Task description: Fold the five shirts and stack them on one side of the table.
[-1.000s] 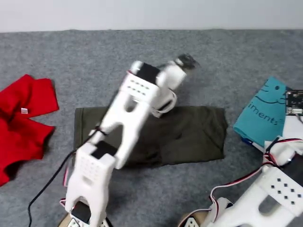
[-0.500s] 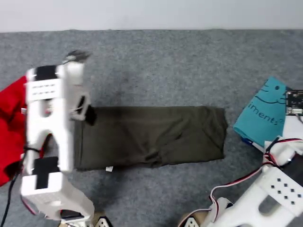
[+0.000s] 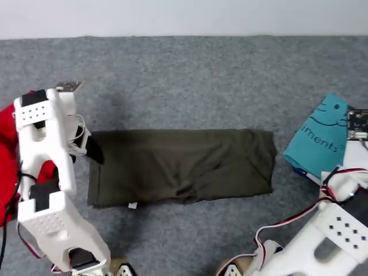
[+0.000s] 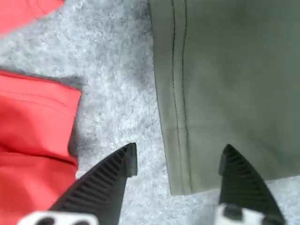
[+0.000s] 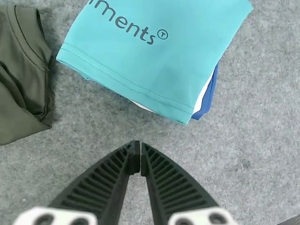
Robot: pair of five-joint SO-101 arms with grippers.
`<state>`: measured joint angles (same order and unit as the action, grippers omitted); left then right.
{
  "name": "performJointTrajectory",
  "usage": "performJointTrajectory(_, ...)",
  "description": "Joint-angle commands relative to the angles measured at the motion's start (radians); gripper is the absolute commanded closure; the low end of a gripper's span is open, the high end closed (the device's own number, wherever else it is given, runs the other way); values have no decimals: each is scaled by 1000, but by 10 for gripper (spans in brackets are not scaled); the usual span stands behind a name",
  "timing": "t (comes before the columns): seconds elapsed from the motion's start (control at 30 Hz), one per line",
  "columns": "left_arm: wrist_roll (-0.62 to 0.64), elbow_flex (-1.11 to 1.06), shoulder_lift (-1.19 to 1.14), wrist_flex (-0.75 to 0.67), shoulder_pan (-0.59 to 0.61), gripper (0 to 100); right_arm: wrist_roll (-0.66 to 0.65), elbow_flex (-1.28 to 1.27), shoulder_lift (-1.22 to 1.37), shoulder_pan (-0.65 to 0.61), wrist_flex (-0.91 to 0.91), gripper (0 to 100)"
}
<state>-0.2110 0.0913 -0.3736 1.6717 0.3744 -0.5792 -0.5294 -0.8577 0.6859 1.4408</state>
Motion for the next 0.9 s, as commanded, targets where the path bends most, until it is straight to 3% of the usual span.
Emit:
performJointTrajectory(0.0, 11, -1, -21, -40, -18, 712, -9, 8, -21, -4, 7, 987)
performJointTrajectory(0.47, 129, -28, -173, -170, -106, 720, -11, 8, -21, -4, 7, 987)
performJointTrajectory(0.87, 75, -39, -235, -173, -135, 987, -11, 8, -13, -4, -4, 987)
